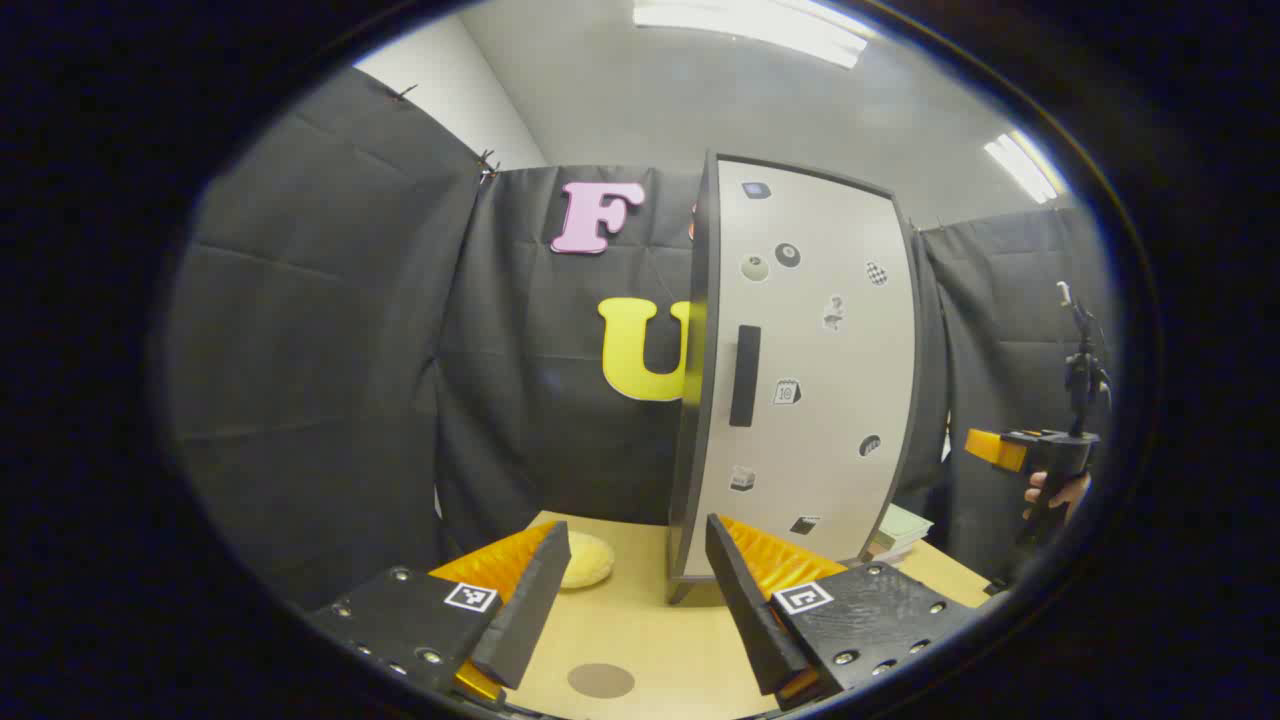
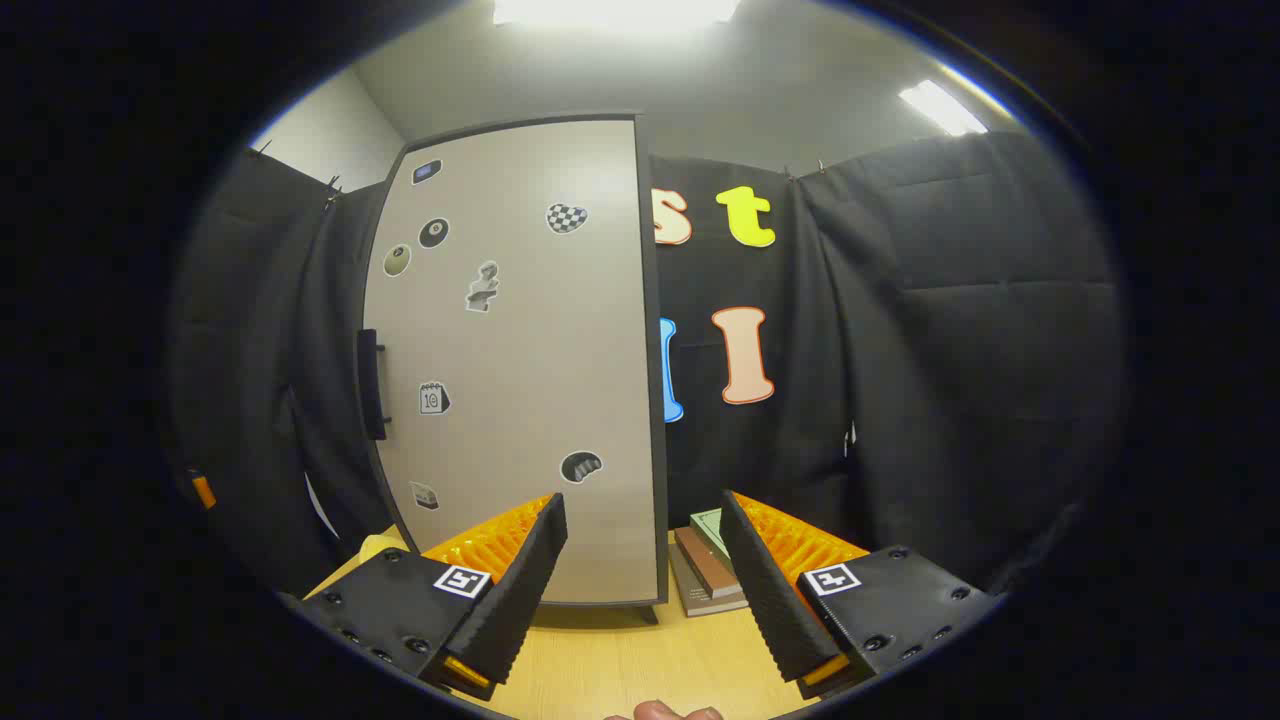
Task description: Open the cabinet door with the right hand, grasp the bottle in the cabinet with the left hand and place it on the coaster, then close the cabinet door with the right hand.
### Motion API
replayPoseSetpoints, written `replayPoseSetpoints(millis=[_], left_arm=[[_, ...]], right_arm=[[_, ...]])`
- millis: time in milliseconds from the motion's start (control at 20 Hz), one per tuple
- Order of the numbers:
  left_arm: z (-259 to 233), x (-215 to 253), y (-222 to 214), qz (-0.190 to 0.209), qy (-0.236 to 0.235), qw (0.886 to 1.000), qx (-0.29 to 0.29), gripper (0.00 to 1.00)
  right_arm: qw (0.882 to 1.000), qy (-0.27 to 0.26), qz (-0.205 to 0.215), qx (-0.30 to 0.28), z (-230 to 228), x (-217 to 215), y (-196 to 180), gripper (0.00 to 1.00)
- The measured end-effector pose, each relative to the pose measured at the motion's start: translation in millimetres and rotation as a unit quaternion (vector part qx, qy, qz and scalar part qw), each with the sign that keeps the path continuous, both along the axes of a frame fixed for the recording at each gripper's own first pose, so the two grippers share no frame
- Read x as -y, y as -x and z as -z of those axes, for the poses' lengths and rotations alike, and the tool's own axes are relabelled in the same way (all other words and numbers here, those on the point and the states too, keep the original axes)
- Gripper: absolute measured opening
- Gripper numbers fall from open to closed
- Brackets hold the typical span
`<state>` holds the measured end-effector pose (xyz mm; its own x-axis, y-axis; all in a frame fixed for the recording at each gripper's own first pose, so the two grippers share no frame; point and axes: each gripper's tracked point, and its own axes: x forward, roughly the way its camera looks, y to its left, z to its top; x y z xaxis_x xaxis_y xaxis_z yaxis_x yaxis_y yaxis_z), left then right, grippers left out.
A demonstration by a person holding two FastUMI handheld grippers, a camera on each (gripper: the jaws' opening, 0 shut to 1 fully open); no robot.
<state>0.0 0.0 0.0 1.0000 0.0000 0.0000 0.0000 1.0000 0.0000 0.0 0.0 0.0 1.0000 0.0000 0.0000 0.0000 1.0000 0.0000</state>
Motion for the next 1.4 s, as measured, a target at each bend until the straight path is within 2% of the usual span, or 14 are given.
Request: replayPoseSetpoints(millis=[50,150,250,300,400,750,800,850,900,950,1000,1250,1300,1400], left_arm=[[2,-2,1,-0.002,0.003,1.000,-0.002,0.82],[7,-7,3,-0.006,0.004,1.000,-0.005,0.82],[12,-11,6,-0.009,0.003,1.000,-0.009,0.82],[13,-12,7,-0.010,0.002,1.000,-0.009,0.84],[14,-15,8,-0.012,0.003,1.000,-0.009,0.84],[16,-19,7,-0.019,-0.003,1.000,-0.005,0.84],[18,-21,9,-0.022,-0.005,1.000,-0.003,0.87],[20,-22,10,-0.024,-0.005,1.000,-0.003,0.82],[24,-21,11,-0.024,-0.002,1.000,-0.001,0.82],[26,-21,12,-0.023,0.004,1.000,-0.002,0.82],[31,-22,12,-0.023,0.013,1.000,-0.006,0.84],[56,-37,11,-0.036,0.033,0.999,-0.024,0.82],[61,-40,12,-0.039,0.033,0.998,-0.029,0.87],[68,-44,14,-0.043,0.039,0.998,-0.035,0.84]], right_arm=[[1.000,0.002,-0.003,-0.001,1,-3,-1,0.98],[1.000,0.004,-0.010,-0.005,2,-12,-3,0.93],[1.000,0.006,-0.014,-0.007,2,-16,-3,0.93],[1.000,0.006,-0.015,-0.007,1,-18,-4,0.98],[1.000,0.007,-0.019,-0.007,1,-23,-4,0.93],[0.999,0.009,-0.041,-0.002,-7,-44,-12,0.93],[0.999,0.007,-0.046,0.000,-12,-49,-16,0.93],[0.999,0.005,-0.050,0.004,-17,-54,-20,0.93],[0.998,0.006,-0.055,0.006,-23,-60,-23,0.93],[0.998,0.005,-0.058,0.010,-29,-65,-26,0.98],[0.998,0.006,-0.061,0.016,-37,-71,-30,0.93],[0.995,0.016,-0.086,0.043,-82,-111,-55,0.92],[0.995,0.017,-0.092,0.046,-91,-121,-61,0.92],[0.993,0.023,-0.105,0.054,-106,-145,-74,0.98]])
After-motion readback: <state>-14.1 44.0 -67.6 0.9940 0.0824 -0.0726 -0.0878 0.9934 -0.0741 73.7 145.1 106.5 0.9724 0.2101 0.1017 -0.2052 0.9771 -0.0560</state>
